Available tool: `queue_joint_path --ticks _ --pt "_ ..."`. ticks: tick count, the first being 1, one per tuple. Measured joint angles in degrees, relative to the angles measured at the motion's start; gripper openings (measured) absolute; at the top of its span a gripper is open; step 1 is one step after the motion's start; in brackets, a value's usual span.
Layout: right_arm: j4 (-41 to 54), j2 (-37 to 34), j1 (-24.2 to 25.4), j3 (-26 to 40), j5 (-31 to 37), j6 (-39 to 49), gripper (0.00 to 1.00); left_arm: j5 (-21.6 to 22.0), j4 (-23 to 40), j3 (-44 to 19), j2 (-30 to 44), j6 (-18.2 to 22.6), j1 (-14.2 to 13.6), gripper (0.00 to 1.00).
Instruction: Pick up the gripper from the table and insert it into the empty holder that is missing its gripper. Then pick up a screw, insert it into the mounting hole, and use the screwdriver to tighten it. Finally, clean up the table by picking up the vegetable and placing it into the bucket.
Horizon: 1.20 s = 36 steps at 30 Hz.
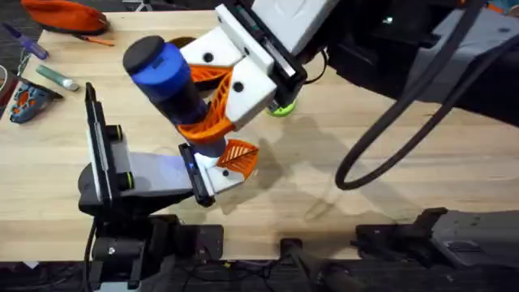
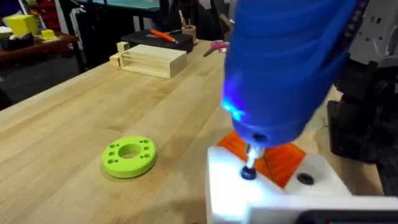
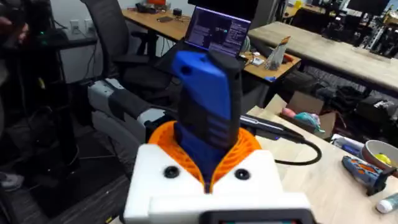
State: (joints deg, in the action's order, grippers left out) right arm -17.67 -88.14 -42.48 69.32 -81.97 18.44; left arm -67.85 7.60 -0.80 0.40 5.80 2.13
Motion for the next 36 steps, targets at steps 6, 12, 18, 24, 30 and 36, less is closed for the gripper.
queue_joint_path --ticks 6,12,18,24,30,36 --pt "0.0 0.0 -0.6 0.0 0.0 0.0 0.026 0.0 0.0 0.0 0.0 0.0 0.0 0.012" --pt "0.0 0.0 -0.7 0.0 0.0 0.0 0.026 0.0 0.0 0.0 0.0 0.0 0.0 0.012" --pt "0.0 0.0 -0.5 0.0 0.0 0.0 0.026 0.0 0.0 0.0 0.0 0.0 0.0 0.012" --pt "0.0 0.0 -0.5 0.0 0.0 0.0 0.026 0.0 0.0 0.0 0.0 0.0 0.0 0.012" --pt "-0.3 -1.0 -0.5 0.0 -0.2 0.0 0.026 0.1 0.0 0.0 0.0 0.0 0.0 0.012" --pt "-0.6 -1.1 -0.5 0.0 -0.4 0.1 0.026 0.1 0.0 0.0 0.0 0.0 0.0 0.012"
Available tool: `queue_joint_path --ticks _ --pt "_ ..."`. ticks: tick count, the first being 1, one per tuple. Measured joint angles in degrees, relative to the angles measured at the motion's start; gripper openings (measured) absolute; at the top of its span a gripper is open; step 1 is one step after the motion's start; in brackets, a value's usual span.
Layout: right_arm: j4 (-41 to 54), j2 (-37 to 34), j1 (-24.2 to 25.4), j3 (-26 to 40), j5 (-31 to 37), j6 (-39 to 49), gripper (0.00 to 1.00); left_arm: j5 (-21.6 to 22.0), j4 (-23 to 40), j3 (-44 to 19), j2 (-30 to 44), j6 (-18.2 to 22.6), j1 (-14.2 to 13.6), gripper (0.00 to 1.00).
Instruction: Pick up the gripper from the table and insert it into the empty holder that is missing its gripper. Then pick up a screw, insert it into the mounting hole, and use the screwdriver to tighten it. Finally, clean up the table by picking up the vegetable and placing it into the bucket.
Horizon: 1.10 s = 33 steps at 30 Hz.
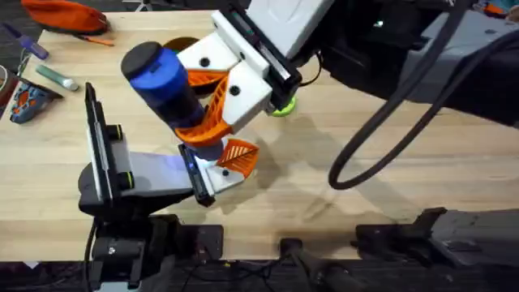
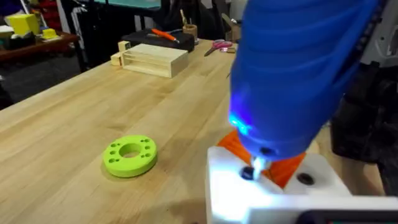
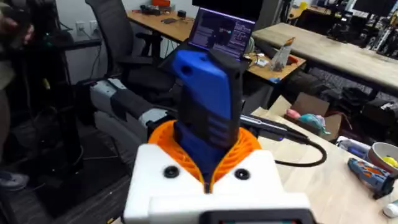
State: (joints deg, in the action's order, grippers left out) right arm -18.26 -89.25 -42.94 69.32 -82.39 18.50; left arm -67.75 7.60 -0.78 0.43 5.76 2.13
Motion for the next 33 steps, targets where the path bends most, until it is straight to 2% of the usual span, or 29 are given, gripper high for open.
queue_joint_path --ticks 13,20,33 --pt "-2.3 -0.2 0.3 0.0 -0.2 0.3 0.026 0.0 0.0 0.0 -0.1 0.0 0.0 0.012" --pt "-11.2 -0.6 0.4 0.0 -1.0 -5.3 0.026 0.0 0.0 0.0 0.0 0.0 0.0 0.012" --pt "-12.8 -0.6 0.4 0.0 -1.6 -12.8 0.026 0.0 0.0 0.0 -0.1 0.0 0.0 0.012"
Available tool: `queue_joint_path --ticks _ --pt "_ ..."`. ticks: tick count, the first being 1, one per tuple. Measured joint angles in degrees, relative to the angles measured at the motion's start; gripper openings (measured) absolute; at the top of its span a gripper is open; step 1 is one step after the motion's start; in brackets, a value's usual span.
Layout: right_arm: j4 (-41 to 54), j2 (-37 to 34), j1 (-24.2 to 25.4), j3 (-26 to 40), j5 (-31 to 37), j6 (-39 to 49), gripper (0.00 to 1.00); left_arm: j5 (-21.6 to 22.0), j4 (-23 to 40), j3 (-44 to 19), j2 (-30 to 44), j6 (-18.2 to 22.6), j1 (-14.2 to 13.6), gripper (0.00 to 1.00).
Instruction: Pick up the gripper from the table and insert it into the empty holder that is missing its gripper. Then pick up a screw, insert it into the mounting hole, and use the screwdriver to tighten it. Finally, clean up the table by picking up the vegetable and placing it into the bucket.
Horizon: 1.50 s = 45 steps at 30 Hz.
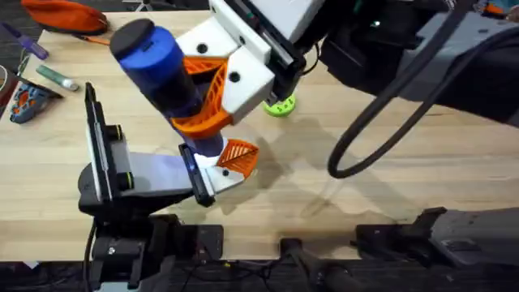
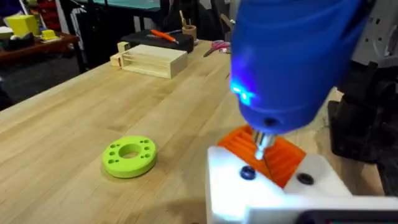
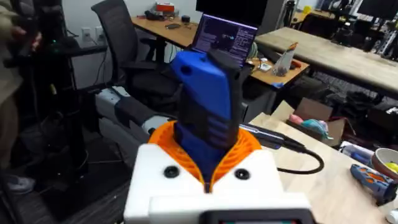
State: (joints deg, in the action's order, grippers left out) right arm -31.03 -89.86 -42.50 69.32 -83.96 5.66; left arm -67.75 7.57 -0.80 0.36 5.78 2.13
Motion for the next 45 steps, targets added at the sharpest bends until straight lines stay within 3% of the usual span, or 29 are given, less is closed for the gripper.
queue_joint_path --ticks 21,45 --pt "4.1 0.0 0.8 0.0 -3.1 6.4 0.026 0.0 0.0 0.0 0.0 0.0 0.0 0.012" --pt "4.7 0.0 0.8 0.0 -3.1 6.8 0.026 0.0 0.0 0.0 0.0 0.0 0.0 0.012"
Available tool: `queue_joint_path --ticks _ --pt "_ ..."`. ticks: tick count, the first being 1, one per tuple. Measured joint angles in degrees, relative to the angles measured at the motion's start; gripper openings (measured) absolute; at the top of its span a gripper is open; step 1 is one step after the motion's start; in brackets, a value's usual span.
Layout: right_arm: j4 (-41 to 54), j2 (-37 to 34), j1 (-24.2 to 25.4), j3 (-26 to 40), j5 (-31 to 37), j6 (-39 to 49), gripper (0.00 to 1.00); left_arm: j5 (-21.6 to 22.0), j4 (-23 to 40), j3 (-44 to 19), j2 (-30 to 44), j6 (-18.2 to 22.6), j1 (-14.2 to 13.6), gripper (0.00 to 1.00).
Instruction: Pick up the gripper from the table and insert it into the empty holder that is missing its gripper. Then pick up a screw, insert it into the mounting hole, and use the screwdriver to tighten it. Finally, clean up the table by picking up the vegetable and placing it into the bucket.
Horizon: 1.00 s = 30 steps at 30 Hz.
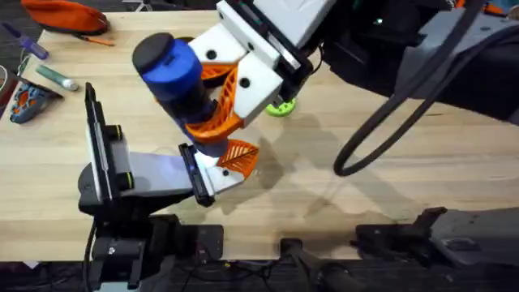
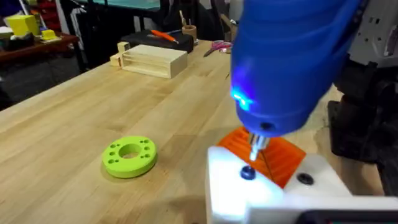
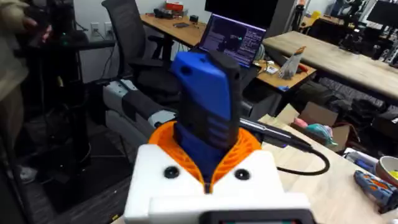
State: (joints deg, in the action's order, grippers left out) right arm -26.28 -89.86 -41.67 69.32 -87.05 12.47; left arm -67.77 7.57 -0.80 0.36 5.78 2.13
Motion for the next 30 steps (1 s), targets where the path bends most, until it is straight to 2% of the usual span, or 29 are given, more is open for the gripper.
queue_joint_path --ticks 30 --pt "1.9 0.0 -0.4 0.0 0.7 2.2 0.026 0.0 0.0 0.0 0.0 0.0 0.0 0.012"
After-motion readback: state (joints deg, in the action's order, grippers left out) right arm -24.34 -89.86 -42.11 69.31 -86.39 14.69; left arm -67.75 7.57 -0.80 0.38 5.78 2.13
